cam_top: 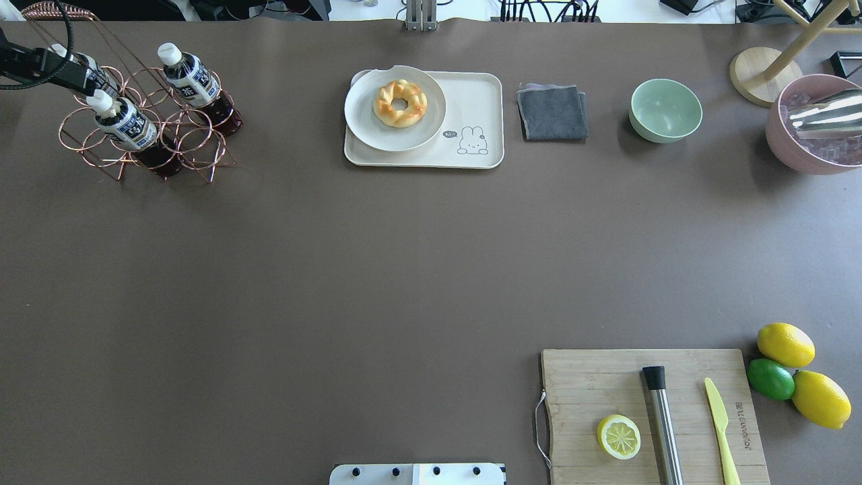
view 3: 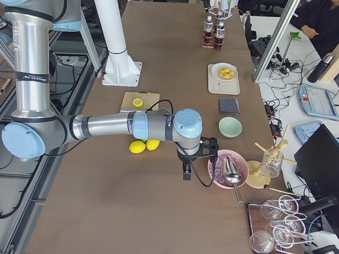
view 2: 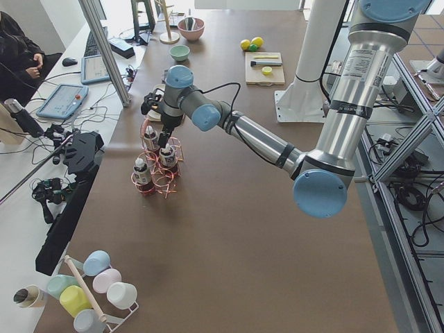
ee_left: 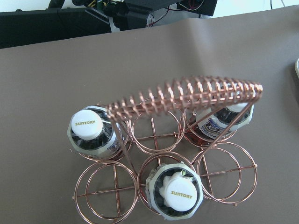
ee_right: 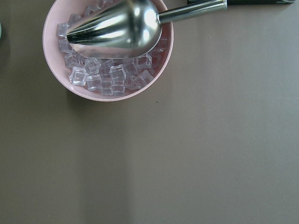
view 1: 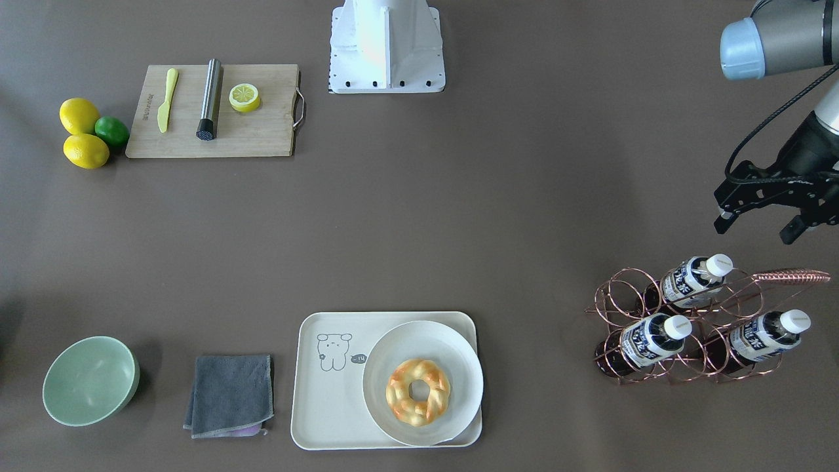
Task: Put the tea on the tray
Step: 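Move the left gripper down over the tea bottle in the copper rack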
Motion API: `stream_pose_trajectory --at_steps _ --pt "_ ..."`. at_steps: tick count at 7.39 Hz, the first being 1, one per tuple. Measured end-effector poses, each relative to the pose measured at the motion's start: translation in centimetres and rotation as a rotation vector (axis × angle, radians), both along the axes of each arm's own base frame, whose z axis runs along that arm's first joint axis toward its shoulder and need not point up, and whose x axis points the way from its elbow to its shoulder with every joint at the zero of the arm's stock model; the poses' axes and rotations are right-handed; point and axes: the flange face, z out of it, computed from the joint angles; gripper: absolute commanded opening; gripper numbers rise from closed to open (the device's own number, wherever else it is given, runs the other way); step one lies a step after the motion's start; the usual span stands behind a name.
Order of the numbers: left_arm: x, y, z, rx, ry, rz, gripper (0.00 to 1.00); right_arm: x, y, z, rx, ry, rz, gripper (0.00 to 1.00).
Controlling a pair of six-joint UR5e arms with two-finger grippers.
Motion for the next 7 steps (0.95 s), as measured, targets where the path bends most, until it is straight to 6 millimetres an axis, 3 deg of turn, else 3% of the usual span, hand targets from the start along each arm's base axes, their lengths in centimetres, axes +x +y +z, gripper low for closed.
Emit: stream_pose_trajectory --at_steps 2,5,7 --pt "2.0 -1.0 -0.5 0.023 0.009 0.011 0.97 0.0 0.1 0.1 -0.003 0.000 0.000 1.00" --pt "2.4 -1.8 1.6 0.049 0.019 0.009 0.97 0.0 0.1 0.1 -0.002 0.001 0.000 1.00" --pt "2.4 -2.2 3.1 0.045 0.030 -0.009 0.85 0.0 0.1 0.1 -0.002 0.002 0.000 1.00"
